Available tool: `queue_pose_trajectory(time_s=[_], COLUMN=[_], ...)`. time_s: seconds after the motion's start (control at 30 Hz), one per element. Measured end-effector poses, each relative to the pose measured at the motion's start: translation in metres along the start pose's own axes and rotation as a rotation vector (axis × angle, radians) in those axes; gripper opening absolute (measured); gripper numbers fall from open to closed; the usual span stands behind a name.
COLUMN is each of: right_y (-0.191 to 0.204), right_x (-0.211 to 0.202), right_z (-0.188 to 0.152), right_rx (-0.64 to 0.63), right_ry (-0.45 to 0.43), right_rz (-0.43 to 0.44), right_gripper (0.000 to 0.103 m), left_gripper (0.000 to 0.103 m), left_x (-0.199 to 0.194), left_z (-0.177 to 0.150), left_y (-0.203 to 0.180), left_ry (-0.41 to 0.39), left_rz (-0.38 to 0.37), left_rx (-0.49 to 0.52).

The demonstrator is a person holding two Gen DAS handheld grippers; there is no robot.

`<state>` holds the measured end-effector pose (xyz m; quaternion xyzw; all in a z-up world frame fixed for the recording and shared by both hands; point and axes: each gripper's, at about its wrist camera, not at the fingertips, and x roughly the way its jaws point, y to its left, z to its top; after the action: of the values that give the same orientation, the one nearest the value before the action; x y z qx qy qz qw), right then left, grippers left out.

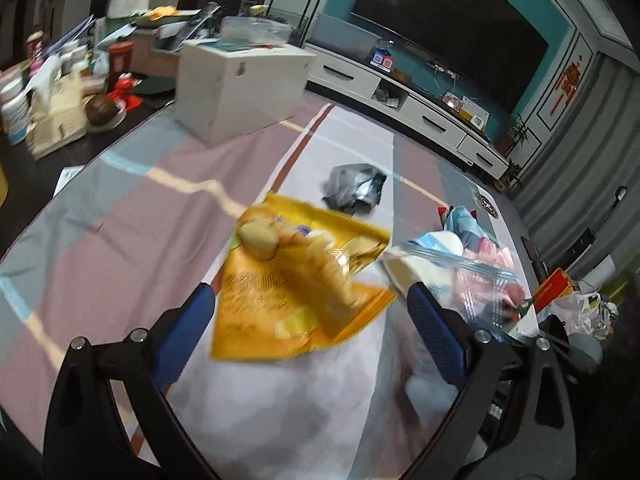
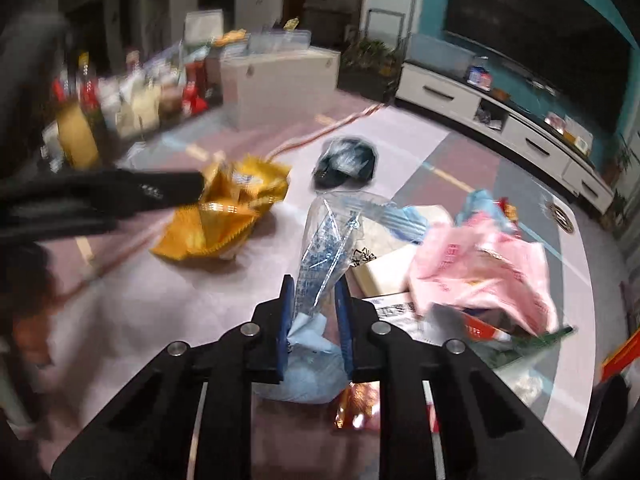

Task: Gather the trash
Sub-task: 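Grasp the yellow snack bag with the left tool while the right tool grasps the clear plastic bag, then carry the yellow bag and clear bag to the black bin and release both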

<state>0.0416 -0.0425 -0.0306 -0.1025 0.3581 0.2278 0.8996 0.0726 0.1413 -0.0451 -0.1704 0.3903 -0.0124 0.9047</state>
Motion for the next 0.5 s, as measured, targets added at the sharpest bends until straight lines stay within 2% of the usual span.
queue_pose_trajectory(time_s=[0.07, 0.17, 0.27, 0.3, 0.33, 0.5], right_y=[-0.009, -0.024, -0.036, -0.039, -0.042, -0.05], right_x=[-0.017, -0.037, -0.051, -0.053, -0.057, -0.071], right_z=[-0.002, -0.008, -0.016, -0.017, -0.019, -0.024], right_rx=[0.037, 0.086, 0.123, 0.13, 0.141, 0.176], right_ry=[-0.028, -0.043, -0.05, -0.051, -0.05, -0.054], right_rz=[0.013, 0.02, 0.009, 0.006, 0.002, -0.005], right_gripper=[0.021, 0.021, 0.021, 0.021, 0.021, 0.021], left_gripper=[0.094, 0.081, 0.061, 0.044, 0.034, 0.028], left_x=[0.01, 0.031, 0.049, 0.051, 0.051, 0.045], left_z=[0.005, 0.009, 0.006, 0.004, 0.001, -0.011], left_y=[-0.009, -0.018, -0.018, -0.017, -0.017, -0.016], left_ry=[-0.005, 0.021, 0.071, 0.078, 0.083, 0.082], left_rz=[0.036, 0.106, 0.13, 0.121, 0.122, 0.115], left_rx=[0.025, 0.063, 0.071, 0.065, 0.062, 0.036])
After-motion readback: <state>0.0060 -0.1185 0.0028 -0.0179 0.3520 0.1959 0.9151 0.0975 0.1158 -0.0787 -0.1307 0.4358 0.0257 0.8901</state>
